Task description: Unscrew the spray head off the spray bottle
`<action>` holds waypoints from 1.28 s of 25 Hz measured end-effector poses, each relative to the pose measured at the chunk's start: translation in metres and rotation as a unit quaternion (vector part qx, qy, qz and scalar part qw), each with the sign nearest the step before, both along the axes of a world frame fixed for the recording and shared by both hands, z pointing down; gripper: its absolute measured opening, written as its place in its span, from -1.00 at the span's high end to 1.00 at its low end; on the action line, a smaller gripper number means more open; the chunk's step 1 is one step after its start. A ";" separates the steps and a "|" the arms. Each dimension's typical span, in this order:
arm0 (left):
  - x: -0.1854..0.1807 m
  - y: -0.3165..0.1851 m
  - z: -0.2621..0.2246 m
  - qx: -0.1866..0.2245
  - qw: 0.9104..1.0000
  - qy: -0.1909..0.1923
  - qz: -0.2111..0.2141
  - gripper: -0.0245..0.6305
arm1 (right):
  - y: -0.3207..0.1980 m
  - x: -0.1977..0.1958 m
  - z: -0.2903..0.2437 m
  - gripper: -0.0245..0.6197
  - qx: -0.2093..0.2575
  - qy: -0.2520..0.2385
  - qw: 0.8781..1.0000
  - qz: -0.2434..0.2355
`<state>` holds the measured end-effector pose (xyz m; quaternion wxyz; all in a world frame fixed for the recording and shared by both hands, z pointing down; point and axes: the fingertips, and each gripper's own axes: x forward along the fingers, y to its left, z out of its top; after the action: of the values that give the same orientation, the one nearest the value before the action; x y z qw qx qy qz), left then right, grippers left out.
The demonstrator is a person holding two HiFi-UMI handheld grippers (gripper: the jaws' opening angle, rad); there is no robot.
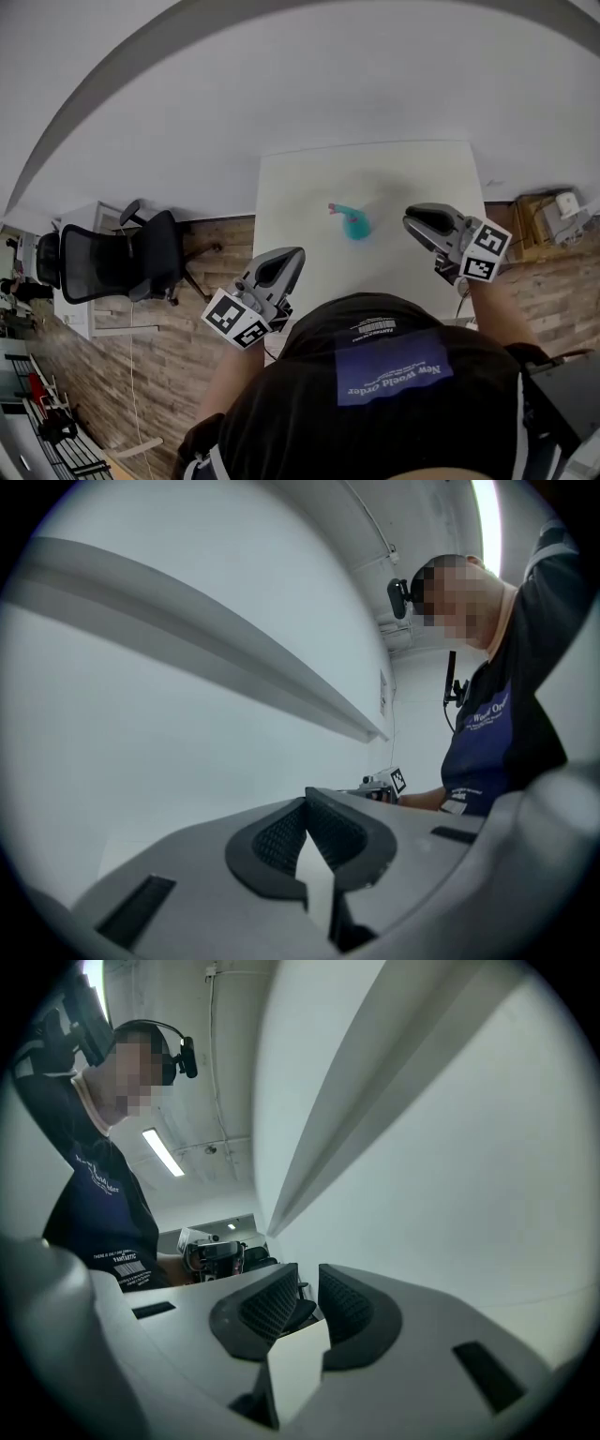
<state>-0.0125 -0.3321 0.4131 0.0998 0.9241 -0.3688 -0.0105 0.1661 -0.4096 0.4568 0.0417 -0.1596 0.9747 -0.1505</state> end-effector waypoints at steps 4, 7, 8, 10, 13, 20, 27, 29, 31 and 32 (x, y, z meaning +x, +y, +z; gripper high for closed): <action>-0.001 -0.010 0.004 -0.004 1.000 -0.006 0.024 0.94 | -0.006 -0.002 0.000 0.80 0.000 0.001 1.000 0.019; -0.017 -0.019 0.010 -0.002 0.999 -0.001 0.046 0.94 | -0.007 -0.011 0.003 0.71 -0.006 0.018 0.999 0.043; -0.023 -0.023 0.013 0.001 0.998 0.000 0.055 0.94 | -0.009 -0.015 0.004 0.71 -0.008 0.023 0.998 0.053; -0.035 -0.031 0.020 0.008 0.997 -0.009 0.076 0.94 | -0.011 -0.027 0.005 0.71 -0.013 0.033 0.997 0.075; -0.051 -0.040 0.029 0.017 0.993 -0.030 0.115 0.94 | -0.006 -0.047 0.011 0.60 -0.027 0.049 0.994 0.096; -0.051 -0.061 0.053 -0.001 0.983 -0.033 0.181 0.94 | -0.011 -0.057 0.042 0.49 -0.057 0.092 0.985 0.133; -0.036 -0.067 0.075 -0.036 0.975 -0.079 0.204 0.94 | -0.016 -0.047 0.058 0.49 -0.064 0.101 0.985 0.128; -0.028 -0.075 0.081 -0.046 0.972 -0.099 0.206 0.94 | -0.022 -0.041 0.060 0.49 -0.062 0.095 0.986 0.123; -0.021 -0.078 0.086 -0.057 0.968 -0.118 0.214 0.94 | -0.024 -0.038 0.061 0.49 -0.061 0.086 0.987 0.118; -0.016 -0.079 0.089 -0.065 0.964 -0.130 0.223 0.84 | -0.024 -0.037 0.062 0.49 -0.061 0.081 0.988 0.116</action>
<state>-0.0284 -0.4110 0.5022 0.1106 0.9680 -0.1628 0.1558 0.1294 -0.4338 0.5185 -0.0296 -0.2850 0.9390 -0.1901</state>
